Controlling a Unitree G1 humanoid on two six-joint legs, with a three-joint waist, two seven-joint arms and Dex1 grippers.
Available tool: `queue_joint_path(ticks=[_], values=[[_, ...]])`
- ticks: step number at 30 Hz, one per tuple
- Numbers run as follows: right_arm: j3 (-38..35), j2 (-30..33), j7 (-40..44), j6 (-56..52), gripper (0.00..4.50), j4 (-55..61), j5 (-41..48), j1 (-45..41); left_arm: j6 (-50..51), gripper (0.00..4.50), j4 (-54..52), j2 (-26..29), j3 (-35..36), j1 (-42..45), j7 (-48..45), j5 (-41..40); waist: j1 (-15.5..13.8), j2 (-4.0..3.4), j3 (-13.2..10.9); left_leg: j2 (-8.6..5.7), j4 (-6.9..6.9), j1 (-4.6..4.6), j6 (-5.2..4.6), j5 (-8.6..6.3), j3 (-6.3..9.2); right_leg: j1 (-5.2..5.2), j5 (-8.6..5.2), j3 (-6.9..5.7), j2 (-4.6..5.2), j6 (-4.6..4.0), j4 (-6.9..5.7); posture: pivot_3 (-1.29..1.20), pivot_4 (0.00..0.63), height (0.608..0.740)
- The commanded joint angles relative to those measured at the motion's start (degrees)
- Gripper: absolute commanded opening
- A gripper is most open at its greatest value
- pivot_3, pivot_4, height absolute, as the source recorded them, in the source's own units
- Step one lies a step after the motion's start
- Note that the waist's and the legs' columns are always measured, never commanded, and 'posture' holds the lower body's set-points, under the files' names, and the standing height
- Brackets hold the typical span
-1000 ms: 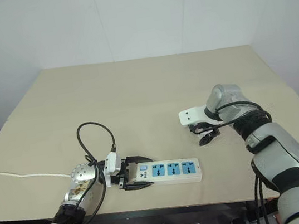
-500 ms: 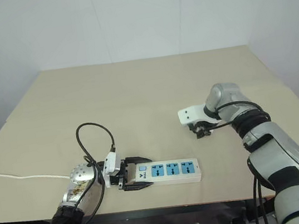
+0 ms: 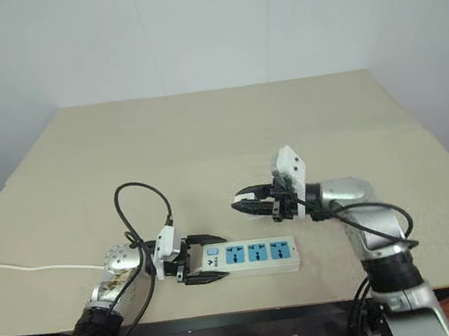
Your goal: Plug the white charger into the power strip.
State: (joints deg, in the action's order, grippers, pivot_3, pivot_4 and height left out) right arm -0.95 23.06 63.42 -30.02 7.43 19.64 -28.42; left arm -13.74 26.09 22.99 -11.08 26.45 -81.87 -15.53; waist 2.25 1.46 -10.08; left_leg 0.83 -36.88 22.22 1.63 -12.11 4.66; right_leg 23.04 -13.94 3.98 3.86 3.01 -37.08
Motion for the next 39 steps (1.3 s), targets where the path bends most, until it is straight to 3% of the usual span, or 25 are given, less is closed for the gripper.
queue_joint_path(ticks=[1, 10, 22, 39], values=[[-0.2, -1.3, -0.3, 4.1, 1.2, 1.5, 3.2, 2.7, 0.8, 3.28, 0.9, 0.9, -1.2, -0.6, -0.4, 1.8, 0.1, 0.0, 0.0, 0.0, 0.0, -0.02, 0.0, 0.0, 0.0, -0.03, -0.03, 0.0, 0.0, 0.06, 0.01, 0.0, 0.15, 0.74], [4.3, -6.6, -0.7, 7.6, 1.2, -1.8, 5.1, 4.4, 1.1, 3.28, 0.9, 1.6, -0.9, -0.7, -0.6, 1.7, 0.2, -0.01, 0.0, 0.03, 0.01, -0.02, 0.0, 0.0, 0.0, -0.02, -0.06, 0.0, -0.03, 0.11, 0.03, 0.0, 0.15, 0.74], [9.2, -7.4, -1.4, 14.6, 1.2, -7.5, 2.4, 5.5, 1.8, 3.28, -0.4, 2.1, -1.0, -1.5, -0.6, 1.5, 0.4, -0.01, 0.0, 0.05, 0.02, -0.02, 0.0, 0.0, 0.0, 0.0, -0.09, 0.01, -0.06, 0.13, 0.04, 0.0, 0.15, 0.74], [10.3, -2.3, 0.5, 18.3, 1.2, -9.2, 2.0, 7.3, 2.8, 3.28, -1.4, 2.8, -1.3, -1.8, -0.5, 1.4, 0.3, -0.01, 0.0, 0.11, 0.04, -0.02, 0.0, -0.01, 0.0, -0.01, -0.12, 0.03, -0.12, 0.18, 0.08, 0.0, 0.15, 0.74]])
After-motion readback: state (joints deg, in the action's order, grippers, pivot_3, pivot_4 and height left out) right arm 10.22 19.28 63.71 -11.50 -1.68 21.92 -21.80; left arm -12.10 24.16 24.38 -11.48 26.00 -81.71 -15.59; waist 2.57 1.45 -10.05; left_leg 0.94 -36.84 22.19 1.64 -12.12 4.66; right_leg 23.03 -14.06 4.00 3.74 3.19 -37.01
